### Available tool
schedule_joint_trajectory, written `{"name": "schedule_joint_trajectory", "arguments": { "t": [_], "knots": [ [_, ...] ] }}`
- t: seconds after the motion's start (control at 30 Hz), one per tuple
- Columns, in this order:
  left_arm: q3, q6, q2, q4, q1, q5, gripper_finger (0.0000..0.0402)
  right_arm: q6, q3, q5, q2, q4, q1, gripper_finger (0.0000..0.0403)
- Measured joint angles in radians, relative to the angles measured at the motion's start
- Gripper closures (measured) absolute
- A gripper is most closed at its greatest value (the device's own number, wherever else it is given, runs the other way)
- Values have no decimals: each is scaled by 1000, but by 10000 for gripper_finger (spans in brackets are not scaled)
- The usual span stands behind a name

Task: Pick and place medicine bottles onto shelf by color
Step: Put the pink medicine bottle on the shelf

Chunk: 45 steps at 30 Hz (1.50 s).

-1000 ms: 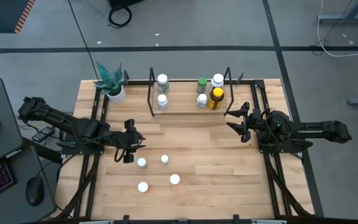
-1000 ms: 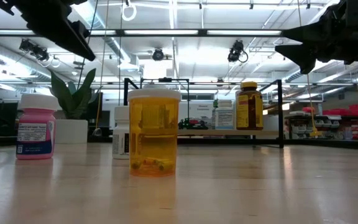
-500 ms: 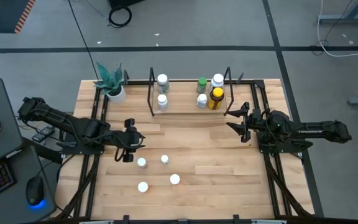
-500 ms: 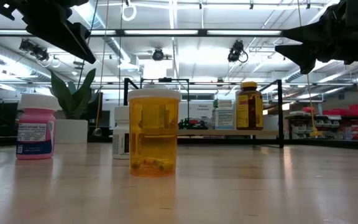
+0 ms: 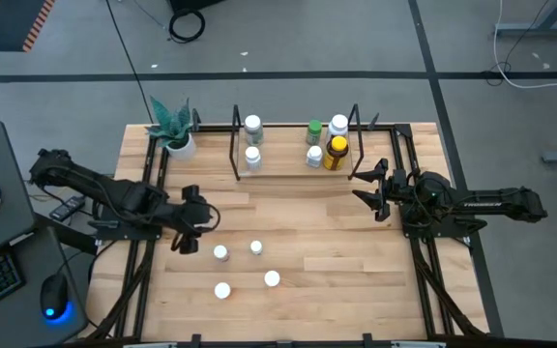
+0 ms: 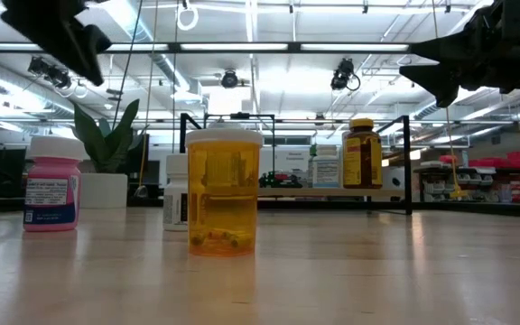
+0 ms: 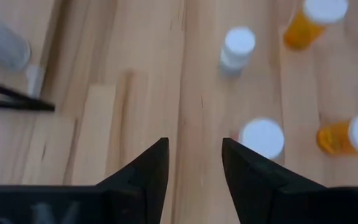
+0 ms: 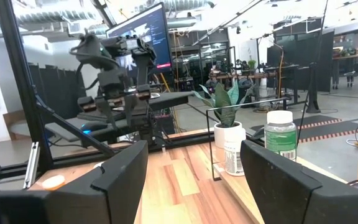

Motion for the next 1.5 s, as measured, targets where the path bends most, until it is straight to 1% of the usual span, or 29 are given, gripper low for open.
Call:
{"name": "schedule_joint_trajectory", "arguments": {
  "t": [0.1, 0.23, 0.33, 0.43, 0.57, 0.77, 0.9, 1.13, 1.5],
  "knots": [
    [0, -54, 0, -43, -27, 0, 228, 0, 0, 0, 0, 0, 0, 138],
    [0, -132, 0, -50, -54, 7, 186, 0, 0, 0, 0, 0, 0, 138],
    [0, -173, 0, -50, -63, 44, 155, 0, 0, 0, 0, 0, 0, 138],
    [1, -197, 18, -39, -63, 61, 138, 0, 0, 0, 0, 0, 0, 138],
    [1, -215, 65, -30, -83, 83, 135, 0, 0, 0, 0, 0, 0, 138],
    [1, -222, 150, -35, -113, 86, 135, 0, 0, 0, 0, 0, 0, 138],
    [1, -246, 192, -36, -125, 86, 122, 0, 0, 0, 0, 0, 0, 138],
    [1, -257, 231, -43, -128, 98, 97, 0, 0, 0, 0, 0, 0, 138],
    [-4, -252, 283, -44, -128, 98, 105, 0, 0, 0, 0, 0, 0, 138]
  ]
}}
